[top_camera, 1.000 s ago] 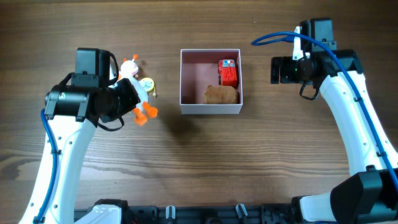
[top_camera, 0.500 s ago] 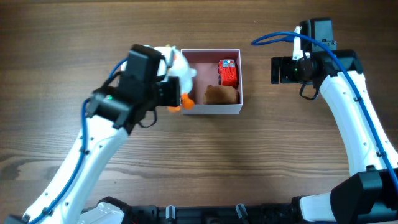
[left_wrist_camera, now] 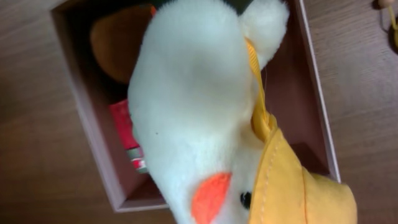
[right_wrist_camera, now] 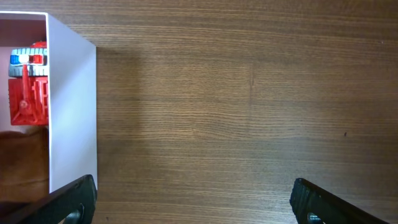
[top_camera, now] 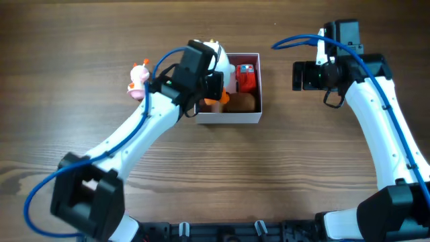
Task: Pack container
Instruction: 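Lower the duck into the box with the left gripper and release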
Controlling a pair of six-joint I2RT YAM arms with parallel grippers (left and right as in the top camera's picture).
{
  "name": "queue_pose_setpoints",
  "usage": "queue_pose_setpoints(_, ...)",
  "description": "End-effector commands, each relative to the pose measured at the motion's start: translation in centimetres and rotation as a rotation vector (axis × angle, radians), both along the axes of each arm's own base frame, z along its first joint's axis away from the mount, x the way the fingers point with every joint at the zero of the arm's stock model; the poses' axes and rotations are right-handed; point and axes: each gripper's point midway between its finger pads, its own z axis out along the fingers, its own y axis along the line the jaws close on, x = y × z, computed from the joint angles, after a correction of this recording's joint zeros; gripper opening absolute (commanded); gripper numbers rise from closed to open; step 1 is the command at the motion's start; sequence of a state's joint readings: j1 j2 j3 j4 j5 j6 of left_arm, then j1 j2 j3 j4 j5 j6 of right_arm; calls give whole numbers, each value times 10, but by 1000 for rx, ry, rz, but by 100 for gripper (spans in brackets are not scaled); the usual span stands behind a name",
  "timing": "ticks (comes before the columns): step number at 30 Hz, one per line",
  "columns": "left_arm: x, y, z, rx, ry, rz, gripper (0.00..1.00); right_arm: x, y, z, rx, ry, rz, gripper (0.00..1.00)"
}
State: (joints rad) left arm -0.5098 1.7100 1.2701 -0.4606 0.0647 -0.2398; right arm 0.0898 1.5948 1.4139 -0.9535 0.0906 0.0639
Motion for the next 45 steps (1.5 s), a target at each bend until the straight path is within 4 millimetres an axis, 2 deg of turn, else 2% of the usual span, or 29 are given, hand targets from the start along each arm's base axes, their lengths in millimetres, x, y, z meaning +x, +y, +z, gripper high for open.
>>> queue_pose_setpoints(1,6,2,-26,62,26,-1,4,3,-2,13,-2,-39,-22,99)
queue_pose_setpoints(4,0,6,-39,91,72,0,4,3,-2,13,-1,-39,-22,99)
queue_pose_setpoints(8,-11,12,-46,120,121,-1,4,3,-2,13,-2,-39,-22,99)
queue_pose_setpoints(13,-18,30,-54,190,164,68,4,3,-2,13,-2,-39,-22,100)
queue_pose_setpoints(26,-19,31,-55,190,175,81,4,3,-2,13,-2,-39,-22,100)
queue_pose_setpoints(29,-20,32,-56,191,176,81,11,3,-2,13,-2,-39,-22,99)
queue_pose_setpoints(32,-21,32,-56,194,182,80,26,3,-2,13,-2,-39,-22,100)
queue_pose_setpoints(35,-22,33,-57,198,187,80,31,3,-2,13,-2,-39,-22,100)
queue_pose_setpoints(41,-23,33,-57,199,190,80,53,3,-2,13,-2,-39,-22,100)
queue_pose_setpoints(45,-22,33,-57,196,186,80,54,3,-2,13,-2,-39,-22,100)
